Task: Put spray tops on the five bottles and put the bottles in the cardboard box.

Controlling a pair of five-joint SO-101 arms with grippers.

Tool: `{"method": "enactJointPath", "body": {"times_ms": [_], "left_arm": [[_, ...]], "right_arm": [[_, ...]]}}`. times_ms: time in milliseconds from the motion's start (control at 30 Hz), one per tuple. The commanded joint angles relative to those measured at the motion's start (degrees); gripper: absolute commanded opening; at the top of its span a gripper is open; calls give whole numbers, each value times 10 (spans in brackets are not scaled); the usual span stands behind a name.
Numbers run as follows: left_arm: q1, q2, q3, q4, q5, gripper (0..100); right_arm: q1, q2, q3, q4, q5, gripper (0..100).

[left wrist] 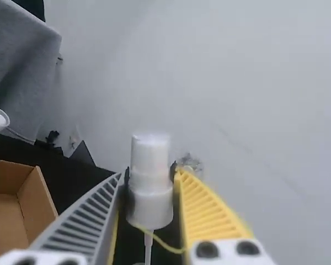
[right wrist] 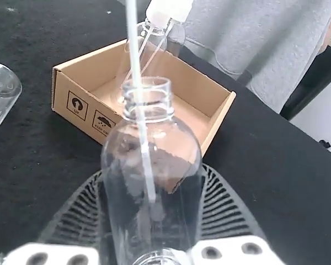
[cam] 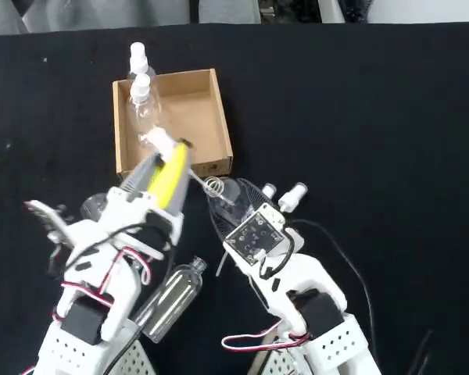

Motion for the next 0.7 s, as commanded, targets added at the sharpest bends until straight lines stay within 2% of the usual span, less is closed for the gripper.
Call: {"method": "enactJointPath", "body": {"times_ms": [0, 333, 467, 667], "left_arm": [[48, 0, 2, 1, -29, 30], [51, 1, 7, 4, -29, 30], [51, 1, 0, 35, -29, 31], [51, 2, -1, 44, -19, 192]], "right_arm": [[-9, -58, -6, -19, 4, 38], [-9, -58, -6, -20, -2, 39], [-9, -58, -6, -20, -39, 39], [-9, -58, -6, -19, -45, 39]]}}
